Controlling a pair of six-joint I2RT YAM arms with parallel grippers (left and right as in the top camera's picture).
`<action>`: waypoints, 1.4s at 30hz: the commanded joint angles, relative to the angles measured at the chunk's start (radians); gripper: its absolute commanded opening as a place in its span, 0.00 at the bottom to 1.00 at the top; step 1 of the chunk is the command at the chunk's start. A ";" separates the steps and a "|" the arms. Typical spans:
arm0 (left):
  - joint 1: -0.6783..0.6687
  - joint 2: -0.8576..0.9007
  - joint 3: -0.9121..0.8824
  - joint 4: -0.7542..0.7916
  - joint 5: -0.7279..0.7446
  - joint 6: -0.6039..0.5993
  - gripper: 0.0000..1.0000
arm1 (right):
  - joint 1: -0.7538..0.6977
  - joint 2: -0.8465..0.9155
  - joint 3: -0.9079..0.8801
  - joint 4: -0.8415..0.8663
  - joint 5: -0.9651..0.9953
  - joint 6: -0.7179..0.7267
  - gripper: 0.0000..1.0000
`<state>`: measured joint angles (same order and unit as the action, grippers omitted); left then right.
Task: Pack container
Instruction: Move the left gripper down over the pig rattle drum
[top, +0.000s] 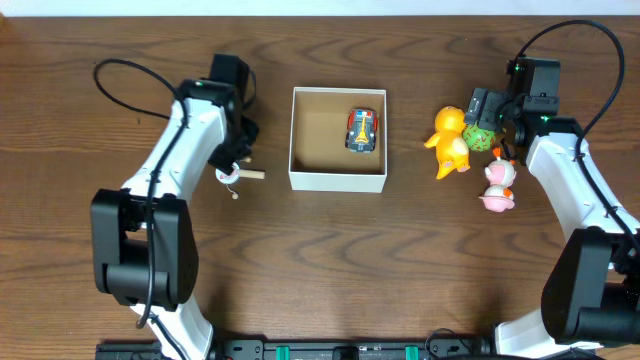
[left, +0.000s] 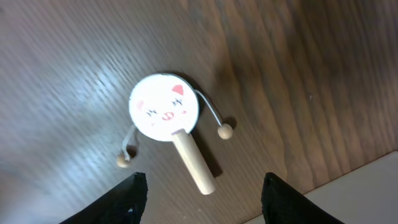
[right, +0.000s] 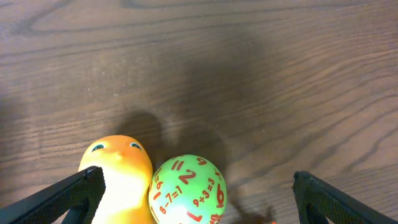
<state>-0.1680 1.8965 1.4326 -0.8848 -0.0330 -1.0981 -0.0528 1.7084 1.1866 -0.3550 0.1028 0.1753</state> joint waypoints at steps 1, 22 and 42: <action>-0.019 0.012 -0.038 0.031 -0.005 -0.043 0.60 | -0.006 0.001 0.019 -0.002 0.005 -0.008 0.99; -0.021 0.015 -0.185 0.192 -0.005 -0.158 0.47 | -0.006 0.001 0.019 -0.002 0.005 -0.008 0.99; -0.021 0.074 -0.185 0.198 -0.001 -0.180 0.46 | -0.006 0.001 0.019 -0.002 0.005 -0.008 0.99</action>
<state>-0.1909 1.9442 1.2541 -0.6830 -0.0296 -1.2610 -0.0528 1.7084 1.1866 -0.3550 0.1032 0.1757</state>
